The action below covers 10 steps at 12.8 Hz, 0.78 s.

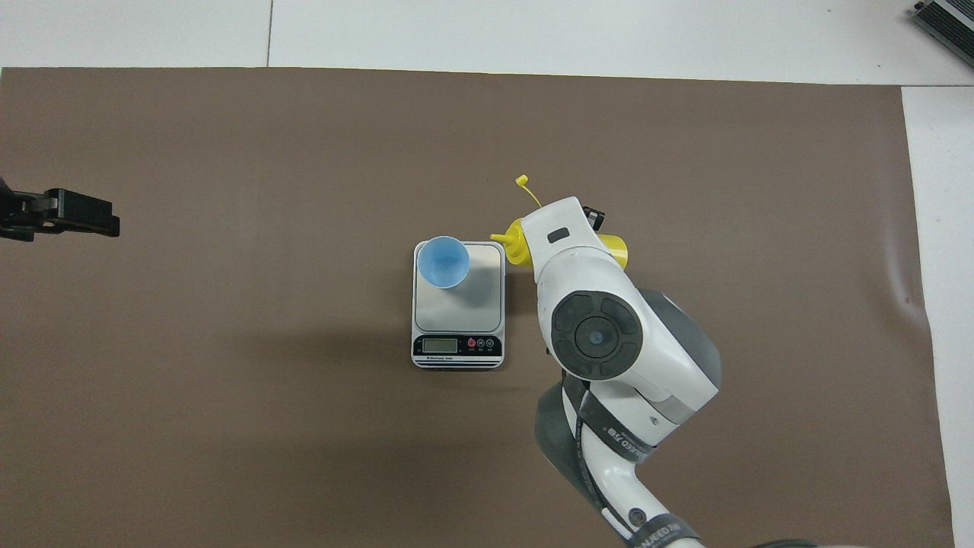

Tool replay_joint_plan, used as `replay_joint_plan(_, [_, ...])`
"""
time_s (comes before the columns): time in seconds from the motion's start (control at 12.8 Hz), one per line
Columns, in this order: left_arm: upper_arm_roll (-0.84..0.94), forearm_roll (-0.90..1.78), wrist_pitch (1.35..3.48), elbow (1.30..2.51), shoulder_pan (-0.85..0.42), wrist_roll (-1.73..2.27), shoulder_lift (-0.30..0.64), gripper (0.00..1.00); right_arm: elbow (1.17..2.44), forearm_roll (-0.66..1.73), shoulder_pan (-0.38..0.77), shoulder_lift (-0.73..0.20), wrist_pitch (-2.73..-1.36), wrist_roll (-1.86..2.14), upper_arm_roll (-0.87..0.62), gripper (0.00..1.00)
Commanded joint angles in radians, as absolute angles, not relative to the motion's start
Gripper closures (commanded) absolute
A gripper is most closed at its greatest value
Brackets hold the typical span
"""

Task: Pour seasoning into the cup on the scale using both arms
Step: 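Lift the yellow bottle with the right gripper toward the blue cup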

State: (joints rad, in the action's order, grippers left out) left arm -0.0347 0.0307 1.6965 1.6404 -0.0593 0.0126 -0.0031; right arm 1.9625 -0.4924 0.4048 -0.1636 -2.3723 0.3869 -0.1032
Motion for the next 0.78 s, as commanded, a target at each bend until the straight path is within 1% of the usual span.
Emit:
replay_joint_plan(0.0, [-0.037,0.044,1.693,1.657,-0.057,0.008,-0.023,0.0,1.913,-0.631,0.41,-0.193,-2.336,0.357,-0.103,0.48])
replay_joint_plan(0.16, [-0.037,0.044,1.692,1.657,-0.057,0.008,-0.023,0.0,1.896,-0.704,0.414,-0.201,-2.306,0.357,-0.103,0.48])
replay_joint_plan(0.23, [-0.037,0.044,1.693,1.657,-0.057,0.008,-0.023,0.0,1.879,-0.734,0.425,-0.227,-2.286,0.356,-0.103,0.48])
replay_joint_plan(0.47, [-0.037,0.044,1.694,1.657,-0.057,0.008,-0.023,0.0,1.815,-0.854,0.507,-0.284,-2.179,0.3,-0.103,0.48])
replay_joint_plan(0.7, [-0.037,0.044,1.694,1.657,-0.057,0.008,-0.023,0.0,1.806,-0.997,0.557,-0.308,-2.137,0.122,-0.104,0.48])
